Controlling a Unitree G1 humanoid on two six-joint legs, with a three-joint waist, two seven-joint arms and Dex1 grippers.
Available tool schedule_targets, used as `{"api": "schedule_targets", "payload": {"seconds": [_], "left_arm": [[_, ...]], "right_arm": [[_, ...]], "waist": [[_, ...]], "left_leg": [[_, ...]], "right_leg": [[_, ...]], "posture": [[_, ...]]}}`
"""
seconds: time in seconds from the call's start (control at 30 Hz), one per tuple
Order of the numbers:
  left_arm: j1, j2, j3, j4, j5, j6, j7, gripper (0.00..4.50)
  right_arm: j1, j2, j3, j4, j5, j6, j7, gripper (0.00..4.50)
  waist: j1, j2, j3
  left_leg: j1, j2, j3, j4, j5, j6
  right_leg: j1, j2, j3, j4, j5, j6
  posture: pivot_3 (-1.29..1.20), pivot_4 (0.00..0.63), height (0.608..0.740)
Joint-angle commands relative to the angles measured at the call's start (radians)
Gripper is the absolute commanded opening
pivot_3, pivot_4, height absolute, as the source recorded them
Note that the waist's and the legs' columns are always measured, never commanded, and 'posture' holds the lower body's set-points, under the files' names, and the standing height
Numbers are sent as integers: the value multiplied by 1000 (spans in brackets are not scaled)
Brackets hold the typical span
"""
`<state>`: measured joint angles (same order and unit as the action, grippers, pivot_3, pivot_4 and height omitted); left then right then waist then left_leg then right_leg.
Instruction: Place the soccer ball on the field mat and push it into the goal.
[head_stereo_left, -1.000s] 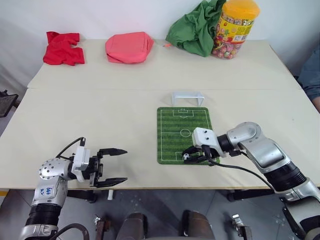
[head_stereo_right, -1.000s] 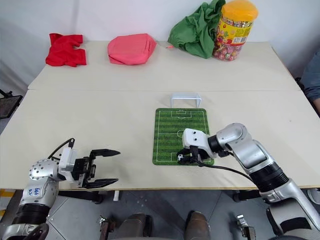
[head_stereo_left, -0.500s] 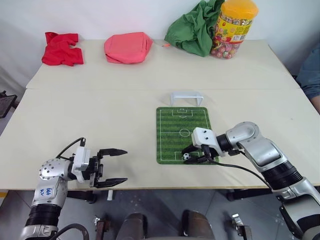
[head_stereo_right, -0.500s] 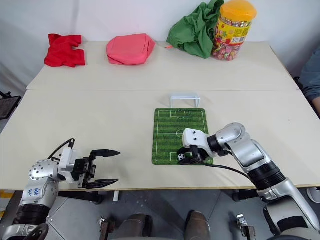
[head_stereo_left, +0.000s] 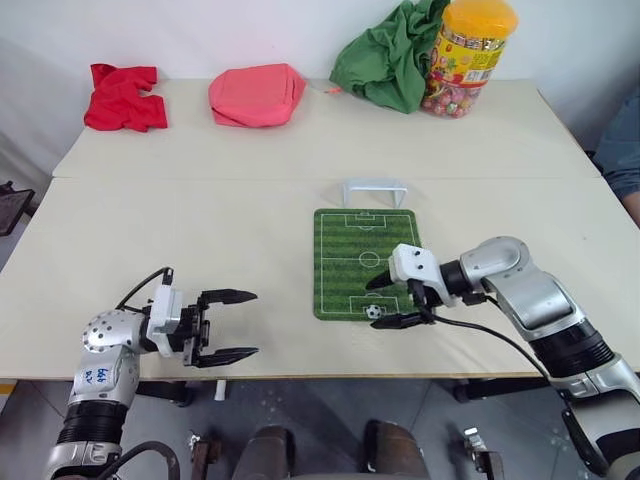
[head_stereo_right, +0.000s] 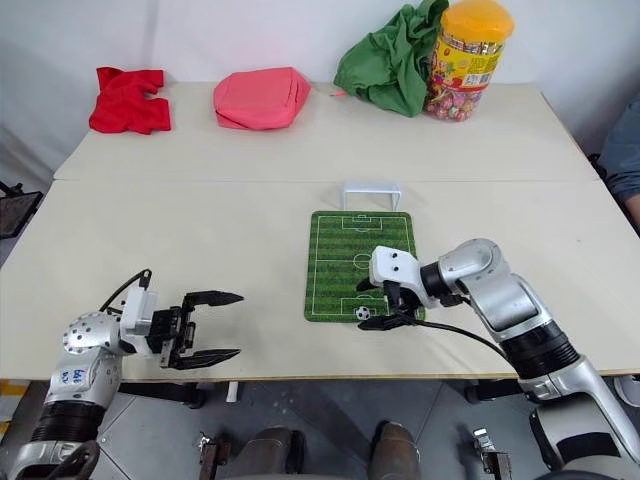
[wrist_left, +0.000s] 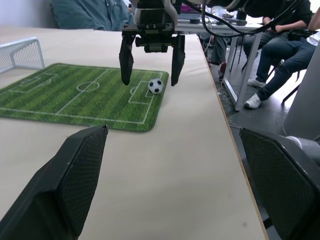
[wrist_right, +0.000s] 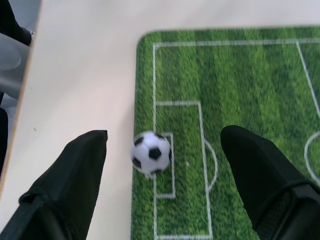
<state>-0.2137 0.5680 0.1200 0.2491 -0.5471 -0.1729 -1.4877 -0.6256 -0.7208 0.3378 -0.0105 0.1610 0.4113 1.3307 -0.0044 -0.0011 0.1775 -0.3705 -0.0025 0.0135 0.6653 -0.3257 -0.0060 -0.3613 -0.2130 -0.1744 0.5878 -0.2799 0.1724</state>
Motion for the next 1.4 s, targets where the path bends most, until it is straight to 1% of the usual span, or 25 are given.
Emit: {"api": "schedule_targets", "payload": {"seconds": [0.03, 0.33, 0.4, 0.47, 0.5, 0.63, 0.73, 0.77, 0.93, 1.13, 1.27, 1.4], "left_arm": [[-13, -3, 12, 1, -13, 3, -6, 4500], [-33, 0, 19, 28, -17, 6, -22, 4500], [-39, 3, 20, 37, -18, 6, -31, 4500], [-55, 10, 23, 60, -20, 5, -46, 4500], [-64, 14, 24, 73, -19, 3, -53, 4500], [-96, 18, 26, 113, -11, -5, -67, 4500], [-116, 14, 19, 134, -8, -9, -79, 4500], [-119, 13, 18, 137, -8, -10, -82, 4500], [-137, 12, 12, 153, -11, -9, -91, 4500], [-146, 17, 8, 153, -19, 2, -103, 4500], [-136, 22, 10, 129, -33, 18, -109, 4500], [-123, 31, 12, 110, -41, 28, -111, 4500]], "right_arm": [[-5, -21, -49, -61, 40, 23, 9, 3855], [20, -67, -126, -185, 118, 122, -9, 3855], [34, -83, -143, -221, 135, 147, -17, 3453], [76, -111, -169, -298, 158, 193, -33, 3095], [102, -125, -181, -342, 173, 217, -42, 2695], [183, -163, -189, -452, 198, 266, -77, 1362], [223, -167, -184, -495, 204, 288, -118, 297], [227, -167, -184, -500, 207, 293, -126, 14], [269, -167, -170, -523, 210, 291, -157, 14], [289, -103, -118, -481, 204, 272, -201, 14], [265, -51, -74, -380, 166, 224, -219, 14], [246, -34, -65, -309, 147, 180, -214, 14]], "waist": [[0, 0, 0], [1, 0, 0], [1, 0, 0], [3, 0, 0], [5, 0, 0], [4, 0, 0], [2, -1, 0], [1, -1, 0], [3, -1, 1], [3, -1, 1], [2, -1, 1], [2, -1, 1]], "left_leg": [[0, 0, 0, 0, 0, 0], [0, 0, 0, 0, 0, 0], [0, 0, 0, 0, 0, 0], [-1, 0, 0, 0, 0, 0], [-1, 0, -1, 0, 0, 0], [-1, 0, 0, 0, -1, 0], [-1, 0, 0, 0, -1, 0], [-1, 0, 0, 0, -1, 0], [0, 0, 0, 0, -1, 0], [0, 0, 0, 0, -1, 0], [0, 0, 0, 0, -1, 0], [0, 0, 0, 0, -1, 0]], "right_leg": [[0, 0, 0, 0, 0, 0], [0, 0, 0, 0, 0, 0], [0, 0, 0, 0, 0, 0], [0, 0, 0, 0, 0, 0], [0, 0, 0, 0, 0, 0], [0, 0, 0, -1, 0, 0], [0, 0, 0, -1, 0, 0], [0, 0, 0, -1, 0, 0], [0, 0, 0, -1, 0, 0], [0, 0, 0, -1, 0, 0], [0, 0, 0, -1, 0, 0], [0, 0, 0, -1, 0, 0]], "posture": [[0, 150, 740], [0, 150, 740], [0, 150, 740], [0, 150, 740], [0, 150, 740], [0, 150, 740], [0, 150, 740], [0, 150, 740], [0, 150, 740], [0, 150, 740], [0, 150, 740], [0, 150, 740]]}}
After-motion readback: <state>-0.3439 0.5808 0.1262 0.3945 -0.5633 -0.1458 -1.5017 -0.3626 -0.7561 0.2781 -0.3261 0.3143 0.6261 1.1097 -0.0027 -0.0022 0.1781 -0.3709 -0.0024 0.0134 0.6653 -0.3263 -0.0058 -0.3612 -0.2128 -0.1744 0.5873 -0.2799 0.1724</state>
